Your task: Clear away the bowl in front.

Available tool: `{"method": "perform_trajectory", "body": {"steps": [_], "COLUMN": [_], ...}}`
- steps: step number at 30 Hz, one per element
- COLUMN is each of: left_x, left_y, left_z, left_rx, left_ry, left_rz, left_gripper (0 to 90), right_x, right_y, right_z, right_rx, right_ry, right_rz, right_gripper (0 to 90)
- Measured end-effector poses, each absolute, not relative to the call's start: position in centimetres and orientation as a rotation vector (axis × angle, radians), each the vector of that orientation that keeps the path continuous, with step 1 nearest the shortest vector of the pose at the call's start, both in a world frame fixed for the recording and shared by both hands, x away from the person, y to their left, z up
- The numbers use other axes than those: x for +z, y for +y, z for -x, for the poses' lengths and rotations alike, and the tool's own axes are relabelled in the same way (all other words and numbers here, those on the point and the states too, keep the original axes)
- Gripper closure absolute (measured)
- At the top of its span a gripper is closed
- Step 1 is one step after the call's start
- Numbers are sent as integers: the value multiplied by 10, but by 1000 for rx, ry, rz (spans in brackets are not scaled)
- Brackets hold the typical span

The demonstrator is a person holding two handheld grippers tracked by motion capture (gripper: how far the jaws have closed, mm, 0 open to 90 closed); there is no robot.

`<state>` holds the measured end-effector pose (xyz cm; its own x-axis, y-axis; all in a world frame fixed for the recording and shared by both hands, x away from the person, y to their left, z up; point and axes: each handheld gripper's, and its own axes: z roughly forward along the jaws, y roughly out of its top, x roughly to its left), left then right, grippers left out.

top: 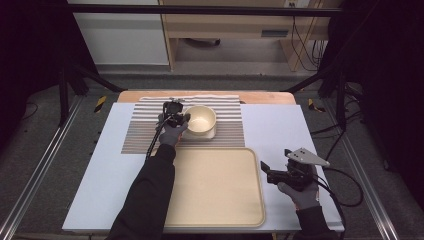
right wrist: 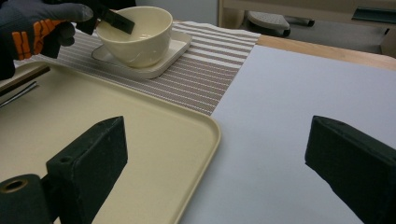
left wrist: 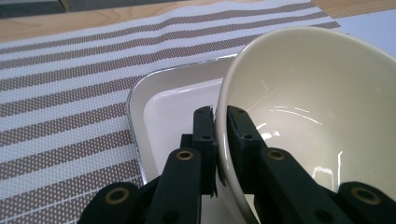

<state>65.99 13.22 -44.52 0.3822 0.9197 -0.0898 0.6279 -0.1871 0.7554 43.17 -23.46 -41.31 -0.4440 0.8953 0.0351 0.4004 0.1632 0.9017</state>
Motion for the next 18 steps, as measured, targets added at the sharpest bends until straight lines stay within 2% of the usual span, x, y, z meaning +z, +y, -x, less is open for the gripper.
{"method": "perform_trajectory", "body": {"steps": [4, 18], "left_x": [-441, -417], "left_y": [132, 150], "left_z": [-654, -638], "left_rx": [545, 560], "left_ry": [1308, 1279], "left_rz": [-1920, -1856], "left_gripper": [825, 821], "right_x": [-413, -413], "right_y": [-235, -235], "right_z": [-432, -431], "right_rx": [1243, 1239], "right_ry": [1925, 1922], "right_rz": [-1225, -1225], "right_gripper": [60, 60]}}
